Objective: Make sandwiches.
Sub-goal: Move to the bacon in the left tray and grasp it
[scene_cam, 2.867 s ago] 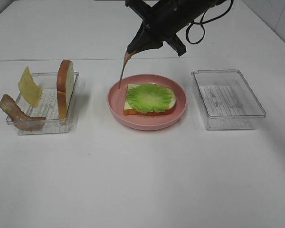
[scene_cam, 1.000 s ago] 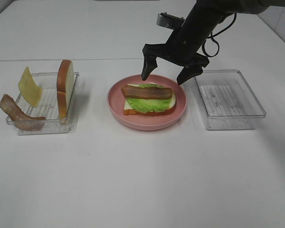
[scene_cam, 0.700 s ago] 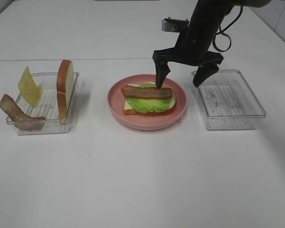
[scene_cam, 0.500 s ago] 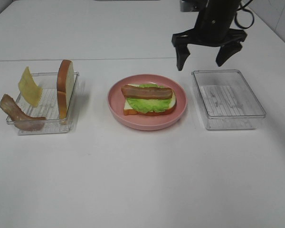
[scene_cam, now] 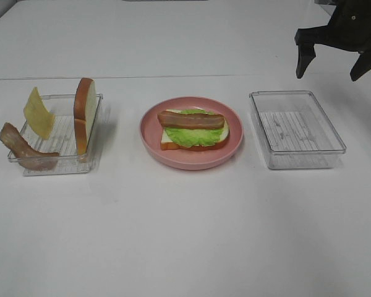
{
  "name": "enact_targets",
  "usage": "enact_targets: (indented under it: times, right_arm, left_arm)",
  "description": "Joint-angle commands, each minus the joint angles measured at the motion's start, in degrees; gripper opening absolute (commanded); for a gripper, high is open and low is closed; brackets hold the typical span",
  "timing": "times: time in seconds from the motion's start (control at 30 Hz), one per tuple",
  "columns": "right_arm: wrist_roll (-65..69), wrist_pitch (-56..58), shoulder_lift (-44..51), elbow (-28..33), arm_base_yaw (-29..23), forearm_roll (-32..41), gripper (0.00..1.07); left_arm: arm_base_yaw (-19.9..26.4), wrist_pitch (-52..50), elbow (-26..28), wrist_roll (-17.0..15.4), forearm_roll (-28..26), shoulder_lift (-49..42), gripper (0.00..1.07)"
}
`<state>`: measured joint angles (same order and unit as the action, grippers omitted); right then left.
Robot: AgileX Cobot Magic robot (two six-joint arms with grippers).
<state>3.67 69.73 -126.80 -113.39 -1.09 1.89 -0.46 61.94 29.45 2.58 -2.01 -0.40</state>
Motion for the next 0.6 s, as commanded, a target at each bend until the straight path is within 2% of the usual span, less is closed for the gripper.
enact_targets:
  times: [0.03, 0.07, 0.1, 0.13, 0.17, 0.2, 0.23, 0.27, 0.3, 0.33, 0.37, 0.4, 0.43, 0.47, 0.5, 0.53, 0.57, 0.6]
  right_arm:
    - [-0.5, 6.5, 2.5, 1.3, 0.2, -1.4, 0.98]
    - [-0.4, 6.5, 5.8, 5.3, 0.2, -1.5, 0.98]
    - [-0.4, 6.5, 5.8, 5.3, 0.2, -1.5, 0.98]
    - [-0.3, 6.5, 10.0, 11.0, 0.2, -1.9, 0.98]
    - [-0.3, 6.5, 10.0, 11.0, 0.2, -1.9, 0.98]
    - [-0.3, 6.5, 12.8, 14.8, 0.2, -1.9, 0.98]
    - [0.6, 6.5, 18.7, 23.5, 0.2, -3.6, 0.98]
    - [1.3, 6.5, 22.2, 27.2, 0.2, -4.0, 0.98]
    - [1.3, 6.5, 22.2, 27.2, 0.2, -4.0, 0.98]
    - [2.7, 6.2, 29.9, 36.2, 0.2, -4.8, 0.98]
    - [2.7, 6.2, 29.9, 36.2, 0.2, -4.8, 0.98]
    - [3.0, 6.0, 33.1, 39.6, 0.2, -5.0, 0.98]
    - [3.1, 5.2, 40.2, 47.4, 0.2, -5.4, 0.98]
    - [3.1, 5.2, 40.2, 47.4, 0.2, -5.4, 0.98]
    - [3.1, 4.1, 48.1, 53.5, 0.2, -5.4, 0.98]
    - [3.2, 3.4, 52.0, 56.7, 0.2, -5.3, 0.98]
    - [3.2, 3.4, 52.0, 56.7, 0.2, -5.3, 0.98]
    - [3.8, 1.8, 59.2, 61.9, 0.2, -5.2, 0.98]
  left_arm:
    - [-0.3, -0.3, 0.0, -0.3, 0.0, -0.6, 1.0]
    - [-0.3, -0.3, 0.0, -0.3, 0.0, -0.6, 1.0]
    - [-0.3, -0.3, 0.0, -0.3, 0.0, -0.6, 1.0]
    - [-0.3, -0.3, 0.0, -0.3, 0.0, -0.6, 1.0]
    - [-0.3, -0.3, 0.0, -0.3, 0.0, -0.6, 1.0]
    - [-0.3, -0.3, 0.0, -0.3, 0.0, -0.6, 1.0]
    - [-0.3, -0.3, 0.0, -0.3, 0.0, -0.6, 1.0]
    - [-0.3, -0.3, 0.0, -0.3, 0.0, -0.6, 1.0]
    - [-0.3, -0.3, 0.0, -0.3, 0.0, -0.6, 1.0]
    - [-0.3, -0.3, 0.0, -0.3, 0.0, -0.6, 1.0]
    - [-0.3, -0.3, 0.0, -0.3, 0.0, -0.6, 1.0]
    - [-0.3, -0.3, 0.0, -0.3, 0.0, -0.6, 1.0]
    - [-0.3, -0.3, 0.0, -0.3, 0.0, -0.6, 1.0]
    - [-0.3, -0.3, 0.0, -0.3, 0.0, -0.6, 1.0]
    - [-0.3, -0.3, 0.0, -0.3, 0.0, -0.6, 1.0]
    - [-0.3, -0.3, 0.0, -0.3, 0.0, -0.6, 1.0]
    - [-0.3, -0.3, 0.0, -0.3, 0.0, -0.6, 1.0]
    - [-0.3, -0.3, 0.0, -0.3, 0.0, -0.6, 1.0]
